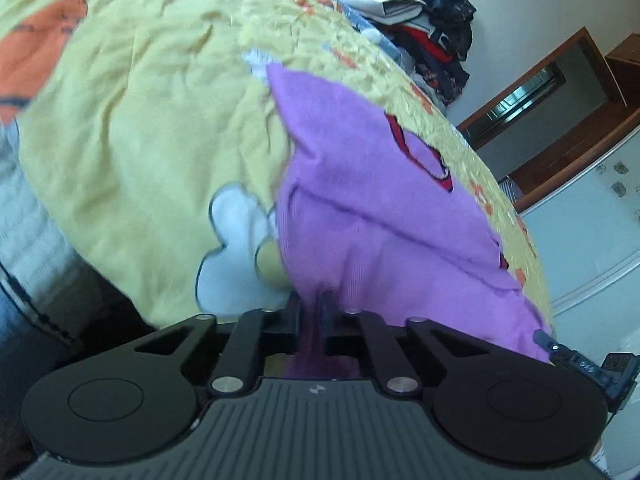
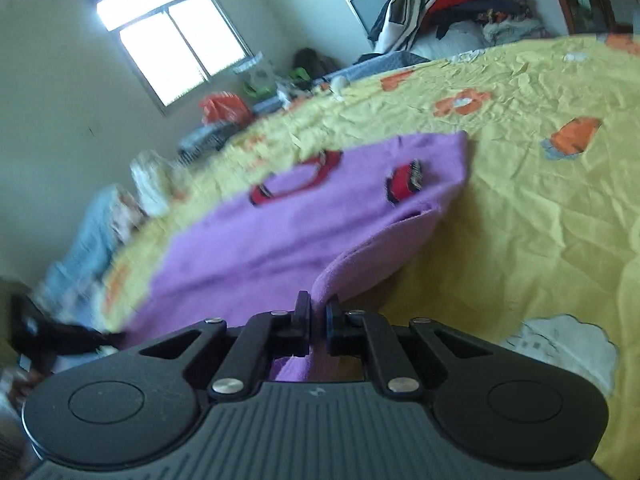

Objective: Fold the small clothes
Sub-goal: 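Grasp the sweater's side edge with both grippers and fold it over the body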

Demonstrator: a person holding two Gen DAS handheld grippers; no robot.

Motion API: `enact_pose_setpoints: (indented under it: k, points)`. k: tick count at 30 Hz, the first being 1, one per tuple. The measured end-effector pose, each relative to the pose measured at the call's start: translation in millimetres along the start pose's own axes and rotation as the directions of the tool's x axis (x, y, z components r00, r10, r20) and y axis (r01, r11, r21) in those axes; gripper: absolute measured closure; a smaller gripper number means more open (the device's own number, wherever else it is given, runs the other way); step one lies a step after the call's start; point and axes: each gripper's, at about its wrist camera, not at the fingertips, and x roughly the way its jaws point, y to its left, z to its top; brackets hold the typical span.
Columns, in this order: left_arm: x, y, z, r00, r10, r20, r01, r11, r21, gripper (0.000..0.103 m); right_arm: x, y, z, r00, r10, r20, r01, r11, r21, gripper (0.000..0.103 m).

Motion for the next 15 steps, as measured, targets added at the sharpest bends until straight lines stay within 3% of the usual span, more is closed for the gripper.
enact_pose_setpoints:
  k: [5,12,14,15]
  points:
    - [6,-14,5,1.000,0.001,-0.011,0.000,0.998,0.057,0.099,-2,-8,0,1.000,0.010,0.014,-0.011,0.998,0.063,0.096]
    - [-2,-27,21,0.996,-0.064,0.062,0.060,0.997,0.056,0.099,-37,-24,19,0.975,0.131,0.177,-0.168,0.963,0.213,0.098]
    - [-6,-32,32,0.992,-0.081,0.094,0.074,0.995,0.070,0.100,-43,-24,30,0.977,0.106,0.184,-0.139,0.974,0.179,0.098]
    - [-6,-35,37,0.992,-0.056,0.116,0.046,0.995,0.087,0.100,-43,-25,33,0.982,0.066,0.178,-0.094,0.983,0.156,0.098]
